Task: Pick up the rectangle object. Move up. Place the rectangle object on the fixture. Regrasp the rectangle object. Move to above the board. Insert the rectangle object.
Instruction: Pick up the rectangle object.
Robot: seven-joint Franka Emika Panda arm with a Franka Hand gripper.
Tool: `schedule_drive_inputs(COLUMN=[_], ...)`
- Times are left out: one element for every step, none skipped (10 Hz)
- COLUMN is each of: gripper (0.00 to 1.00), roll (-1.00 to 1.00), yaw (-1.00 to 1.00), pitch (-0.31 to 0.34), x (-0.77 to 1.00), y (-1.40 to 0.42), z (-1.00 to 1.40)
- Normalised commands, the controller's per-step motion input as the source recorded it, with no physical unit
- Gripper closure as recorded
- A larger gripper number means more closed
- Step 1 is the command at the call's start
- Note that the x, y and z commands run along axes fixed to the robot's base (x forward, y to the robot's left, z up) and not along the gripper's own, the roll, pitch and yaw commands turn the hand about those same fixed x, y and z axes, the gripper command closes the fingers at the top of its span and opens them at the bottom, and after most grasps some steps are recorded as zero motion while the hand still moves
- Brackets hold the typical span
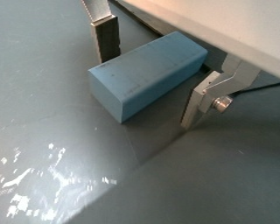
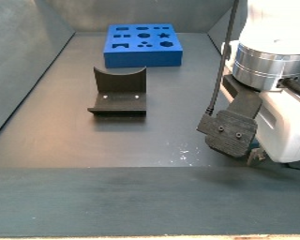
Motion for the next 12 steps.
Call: schedule_drive_inputs(gripper=[0.0,0.0,0.0,0.0,0.0,0.0,0.0,0.0,0.0,1.0,1.0,1.0], roll=[0.0,0.0,0.0,0.03,0.0,-0.13,-0.11,0.0,-0.01,0.0,-0.03,-0.05], yaw=[-0.81,0.0,-0.42,-0.63,0.0,0.39,0.53,0.22,0.0,0.0,0.0,0.0], pitch=[-0.02,0.0,0.0,0.0,0.0,-0.337,-0.329,-0.197,0.0,0.0,0.0,0.0], x=[-0.01,0.0,0.0,-0.04,0.0,-0.35,-0.34,-0.14,0.0,0.0,0.0,0.0], y=[-0.09,0.0,0.0,0.0,0.03,0.0,0.0,0.0,0.0,0.0,0.03,0.0], z=[-0.29,-0.03,-0.21,-0.17,0.0,-0.07,-0.11,0.0,0.0,0.0,0.0,0.0])
